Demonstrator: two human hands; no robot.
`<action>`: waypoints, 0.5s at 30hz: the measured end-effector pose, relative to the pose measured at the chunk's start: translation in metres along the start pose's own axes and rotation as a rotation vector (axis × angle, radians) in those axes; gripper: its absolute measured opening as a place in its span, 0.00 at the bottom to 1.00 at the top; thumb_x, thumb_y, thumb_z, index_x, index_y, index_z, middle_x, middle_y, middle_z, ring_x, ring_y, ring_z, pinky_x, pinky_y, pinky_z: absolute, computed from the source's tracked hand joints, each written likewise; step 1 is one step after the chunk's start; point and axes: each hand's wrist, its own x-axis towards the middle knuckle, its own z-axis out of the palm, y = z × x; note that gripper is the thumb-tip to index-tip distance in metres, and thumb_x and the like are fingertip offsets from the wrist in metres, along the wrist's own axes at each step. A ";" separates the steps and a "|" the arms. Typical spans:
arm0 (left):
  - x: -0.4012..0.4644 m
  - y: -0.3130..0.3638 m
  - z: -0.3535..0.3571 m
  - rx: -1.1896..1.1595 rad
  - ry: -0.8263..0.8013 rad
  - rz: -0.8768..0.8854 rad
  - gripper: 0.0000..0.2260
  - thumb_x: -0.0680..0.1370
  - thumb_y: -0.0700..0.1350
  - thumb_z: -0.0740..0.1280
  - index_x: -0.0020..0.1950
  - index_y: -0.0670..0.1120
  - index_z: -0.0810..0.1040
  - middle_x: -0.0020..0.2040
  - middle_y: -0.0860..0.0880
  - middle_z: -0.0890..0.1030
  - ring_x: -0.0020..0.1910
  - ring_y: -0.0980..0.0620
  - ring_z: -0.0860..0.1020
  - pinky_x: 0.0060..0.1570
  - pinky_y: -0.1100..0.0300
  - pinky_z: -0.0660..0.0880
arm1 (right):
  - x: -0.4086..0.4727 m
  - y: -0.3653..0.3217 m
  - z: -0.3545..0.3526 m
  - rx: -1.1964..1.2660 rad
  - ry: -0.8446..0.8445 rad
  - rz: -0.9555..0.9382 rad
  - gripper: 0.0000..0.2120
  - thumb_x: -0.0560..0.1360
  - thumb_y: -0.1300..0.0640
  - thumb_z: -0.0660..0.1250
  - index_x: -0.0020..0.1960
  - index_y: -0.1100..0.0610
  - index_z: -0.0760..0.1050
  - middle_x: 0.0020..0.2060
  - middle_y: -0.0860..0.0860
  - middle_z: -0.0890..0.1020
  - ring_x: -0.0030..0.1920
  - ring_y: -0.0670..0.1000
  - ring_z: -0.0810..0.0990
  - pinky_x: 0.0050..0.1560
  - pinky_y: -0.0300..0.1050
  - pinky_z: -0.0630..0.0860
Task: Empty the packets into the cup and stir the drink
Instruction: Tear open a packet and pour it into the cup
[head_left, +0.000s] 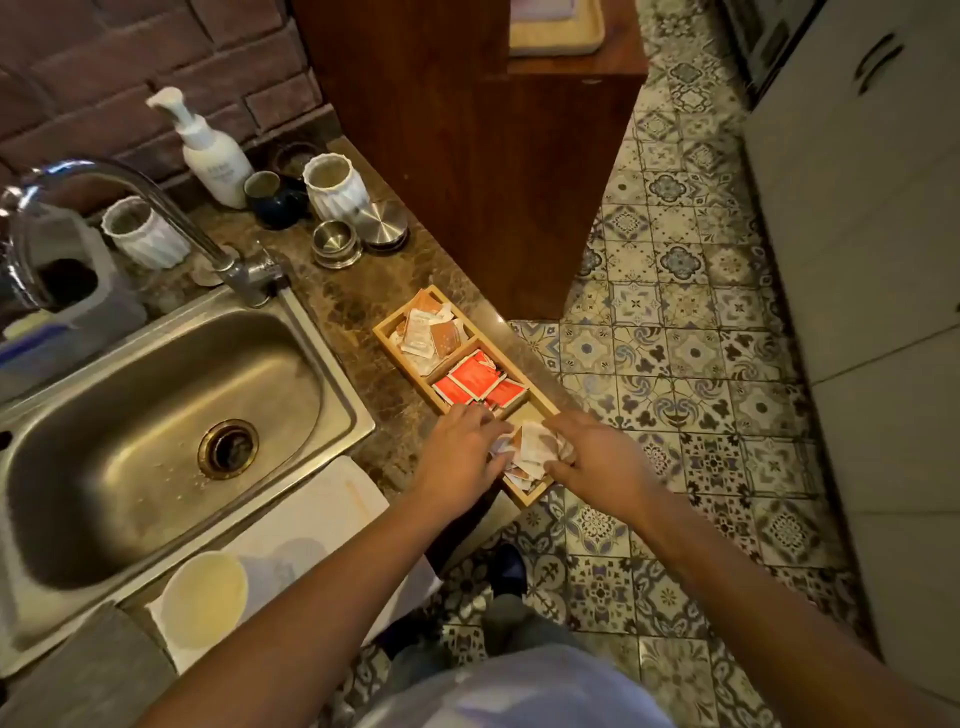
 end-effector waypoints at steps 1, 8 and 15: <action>0.001 -0.001 0.000 0.029 -0.022 0.008 0.17 0.78 0.57 0.68 0.65 0.53 0.79 0.57 0.51 0.78 0.59 0.48 0.72 0.56 0.53 0.70 | 0.003 0.001 0.001 -0.017 0.001 -0.001 0.27 0.77 0.46 0.69 0.74 0.47 0.69 0.67 0.49 0.78 0.58 0.53 0.82 0.55 0.51 0.80; 0.001 -0.001 0.001 0.100 0.018 0.038 0.14 0.77 0.56 0.69 0.60 0.54 0.82 0.54 0.50 0.79 0.54 0.48 0.73 0.51 0.52 0.70 | 0.014 -0.002 0.010 -0.122 -0.023 -0.007 0.23 0.75 0.46 0.69 0.69 0.48 0.74 0.65 0.48 0.79 0.61 0.53 0.80 0.55 0.48 0.79; 0.017 0.014 0.004 0.175 -0.067 0.150 0.13 0.75 0.56 0.71 0.57 0.54 0.84 0.51 0.50 0.78 0.53 0.45 0.73 0.50 0.48 0.71 | 0.018 -0.005 0.017 -0.163 -0.017 0.001 0.19 0.76 0.46 0.68 0.64 0.50 0.74 0.62 0.50 0.80 0.57 0.56 0.82 0.50 0.49 0.79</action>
